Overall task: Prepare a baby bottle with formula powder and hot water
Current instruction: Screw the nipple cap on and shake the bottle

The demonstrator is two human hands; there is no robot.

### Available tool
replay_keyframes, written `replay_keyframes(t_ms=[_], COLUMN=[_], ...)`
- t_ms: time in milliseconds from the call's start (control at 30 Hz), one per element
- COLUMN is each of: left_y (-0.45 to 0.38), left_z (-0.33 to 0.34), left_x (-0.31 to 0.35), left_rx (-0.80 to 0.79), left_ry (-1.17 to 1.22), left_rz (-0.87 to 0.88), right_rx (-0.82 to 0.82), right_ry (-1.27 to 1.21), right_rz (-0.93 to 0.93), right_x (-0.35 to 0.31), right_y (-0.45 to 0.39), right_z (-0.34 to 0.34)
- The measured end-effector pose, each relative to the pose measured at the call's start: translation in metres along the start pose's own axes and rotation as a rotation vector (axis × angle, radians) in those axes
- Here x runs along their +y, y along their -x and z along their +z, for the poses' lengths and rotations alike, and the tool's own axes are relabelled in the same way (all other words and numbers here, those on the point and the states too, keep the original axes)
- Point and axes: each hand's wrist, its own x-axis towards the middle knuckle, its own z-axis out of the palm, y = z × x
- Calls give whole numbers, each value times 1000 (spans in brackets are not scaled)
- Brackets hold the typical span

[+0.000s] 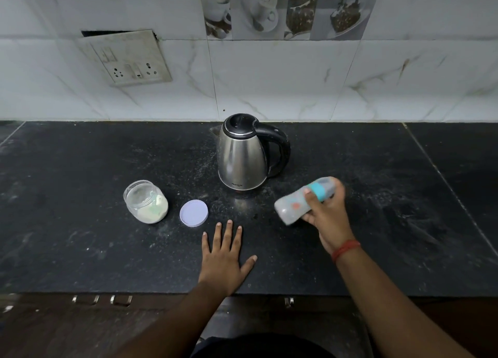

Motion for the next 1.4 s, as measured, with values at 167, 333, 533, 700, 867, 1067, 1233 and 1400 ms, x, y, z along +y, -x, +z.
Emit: replay_keyframes(t_ms=[167, 333, 533, 700, 867, 1067, 1233, 1400], left_y=[0, 1, 1, 1, 0, 0, 2, 0], left_z=[-2, -2, -2, -2, -4, -3, -3, -3], left_x=[0, -2, -1, 1, 1, -1, -1, 1], left_rx=[1, -5, 1, -2, -4, -2, 1, 3], left_ry=[-3, 3, 1, 8, 3, -1, 1, 1], left_rz=[1, -2, 4, 1, 1, 0, 4, 4], right_rx=[20, -127, -161, -40, 34, -133, -222, -77], right_ry=[-5, 133, 161, 8, -34, 42, 120, -23], right_rz=[-23, 5, 15, -8, -51, -35, -22, -23], right_x=[0, 3, 2, 1, 5, 3, 1, 1], right_y=[-1, 1, -1, -2, -1, 4, 3, 4], right_z=[0, 3, 0, 1, 6, 12, 14, 11])
